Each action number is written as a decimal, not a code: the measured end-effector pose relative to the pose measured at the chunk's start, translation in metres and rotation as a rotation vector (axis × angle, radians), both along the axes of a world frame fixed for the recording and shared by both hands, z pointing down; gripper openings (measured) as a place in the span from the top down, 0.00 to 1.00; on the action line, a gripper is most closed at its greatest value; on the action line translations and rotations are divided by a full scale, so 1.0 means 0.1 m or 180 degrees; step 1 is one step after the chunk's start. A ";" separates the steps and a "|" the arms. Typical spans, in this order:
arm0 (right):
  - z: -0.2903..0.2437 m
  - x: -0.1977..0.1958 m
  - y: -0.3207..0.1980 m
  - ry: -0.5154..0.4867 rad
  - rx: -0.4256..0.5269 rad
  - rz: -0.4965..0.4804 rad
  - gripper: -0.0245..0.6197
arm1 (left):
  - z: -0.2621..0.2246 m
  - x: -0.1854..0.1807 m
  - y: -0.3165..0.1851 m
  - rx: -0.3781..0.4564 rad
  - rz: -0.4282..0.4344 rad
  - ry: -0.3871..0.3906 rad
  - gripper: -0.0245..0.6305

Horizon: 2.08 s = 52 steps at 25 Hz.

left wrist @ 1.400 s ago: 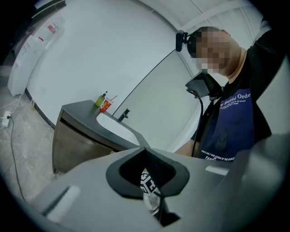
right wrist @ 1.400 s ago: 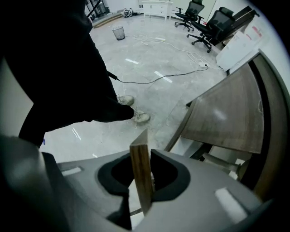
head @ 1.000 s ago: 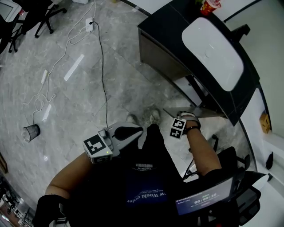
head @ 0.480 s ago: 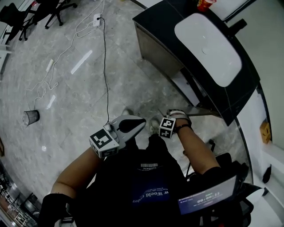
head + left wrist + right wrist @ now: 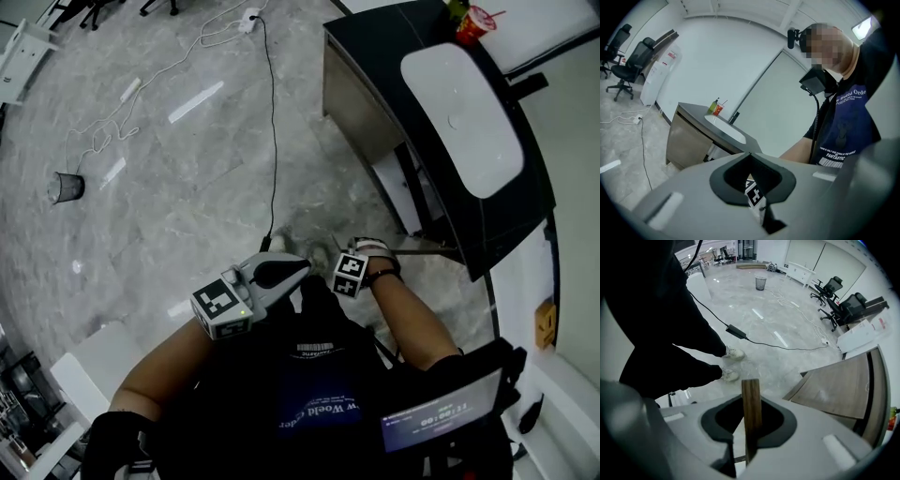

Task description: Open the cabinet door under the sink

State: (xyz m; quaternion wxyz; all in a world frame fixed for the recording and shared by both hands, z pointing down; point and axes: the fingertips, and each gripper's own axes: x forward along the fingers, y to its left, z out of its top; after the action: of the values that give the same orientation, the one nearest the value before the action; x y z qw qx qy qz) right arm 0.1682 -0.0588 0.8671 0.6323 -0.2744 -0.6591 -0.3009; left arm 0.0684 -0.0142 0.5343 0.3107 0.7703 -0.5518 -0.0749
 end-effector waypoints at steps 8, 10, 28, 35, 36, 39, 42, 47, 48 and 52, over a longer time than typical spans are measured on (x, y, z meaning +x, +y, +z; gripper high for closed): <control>0.00 0.28 0.20 0.0106 0.0070 -0.0220 0.85 | -0.03 0.16 0.57 0.0040 -0.0185 0.0009 0.96; -0.01 0.35 0.22 0.0132 0.0085 -0.0289 0.85 | -0.03 0.23 0.71 0.0066 -0.0182 0.0015 0.96; -0.02 0.92 0.49 0.0232 0.0073 -0.0812 0.84 | 0.03 0.82 1.20 0.0074 -0.0328 0.0109 0.96; -0.02 1.01 0.57 0.0107 0.0041 -0.1057 0.85 | 0.03 1.34 0.85 0.0019 -0.0373 0.0070 0.96; -0.01 1.04 0.58 0.0080 0.0038 -0.1110 0.85 | 0.05 1.44 0.80 0.0002 -0.0343 0.0049 0.96; 0.01 1.18 0.61 0.0033 -0.0022 -0.1270 0.85 | 0.08 1.70 0.63 -0.0031 -0.0307 -0.0002 0.96; 0.03 1.32 0.65 0.0005 -0.0117 -0.1384 0.85 | 0.04 1.78 0.47 -0.0031 -0.0411 -0.0042 0.96; 0.06 1.50 0.71 -0.0028 -0.0225 -0.1580 0.85 | -0.01 1.91 0.34 -0.0042 -0.0618 -0.0076 0.96; 0.06 1.52 0.72 -0.0041 -0.0241 -0.1626 0.85 | -0.01 1.93 0.32 -0.0044 -0.0671 -0.0081 0.96; -0.09 1.62 0.70 -0.0068 -0.0285 -0.1732 0.85 | 0.03 2.09 0.24 -0.0093 -0.0837 -0.0064 0.96</control>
State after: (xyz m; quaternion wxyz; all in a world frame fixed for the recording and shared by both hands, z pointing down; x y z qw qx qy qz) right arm 0.3300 0.0110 0.8584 0.5085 -0.4658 -0.5804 -0.4332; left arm 0.2778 0.0093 0.5376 0.3038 0.6875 -0.6521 -0.0993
